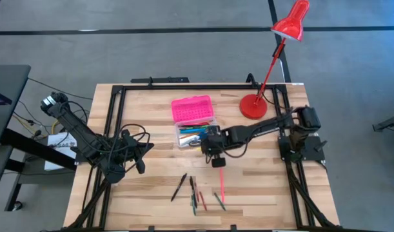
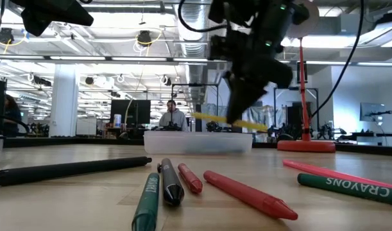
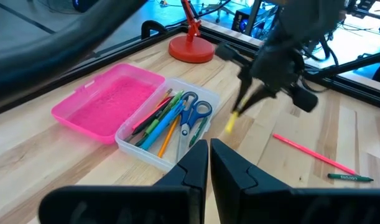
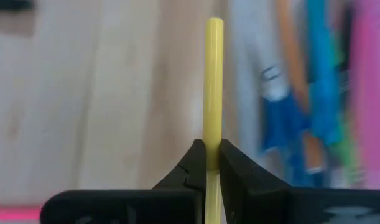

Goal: Pick & place school supplies into a supply box
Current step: Put the yellow pen into the pink supply box

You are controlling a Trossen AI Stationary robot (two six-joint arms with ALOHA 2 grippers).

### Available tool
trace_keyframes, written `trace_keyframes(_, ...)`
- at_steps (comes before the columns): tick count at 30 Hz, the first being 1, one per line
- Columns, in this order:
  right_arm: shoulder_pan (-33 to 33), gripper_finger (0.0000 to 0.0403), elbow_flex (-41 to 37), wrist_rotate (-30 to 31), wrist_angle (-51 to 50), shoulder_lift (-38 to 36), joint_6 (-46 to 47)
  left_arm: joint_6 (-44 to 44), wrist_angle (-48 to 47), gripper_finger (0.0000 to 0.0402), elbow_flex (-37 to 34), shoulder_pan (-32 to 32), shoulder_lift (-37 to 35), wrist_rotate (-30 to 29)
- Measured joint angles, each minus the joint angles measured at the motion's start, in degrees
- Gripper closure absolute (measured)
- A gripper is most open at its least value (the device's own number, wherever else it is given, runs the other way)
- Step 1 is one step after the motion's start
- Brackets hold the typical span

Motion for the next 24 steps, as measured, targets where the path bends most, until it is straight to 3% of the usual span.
trace_keyframes(10,-8.62,0.0393,4.53,0.31,1.17,-0.03,-10.95,0.00,0.02,0.0391,0.00,0.01,0.01,-0.44)
trace_keyframes(21,-11.56,0.0390,5.09,-7.05,8.16,3.73,-11.54,-0.02,0.02,0.0391,0.00,0.01,0.02,-1.97)
trace_keyframes(24,-11.35,0.0388,5.62,-6.60,5.07,6.05,-11.33,-0.22,-0.01,0.0391,0.00,0.01,0.01,-1.86)
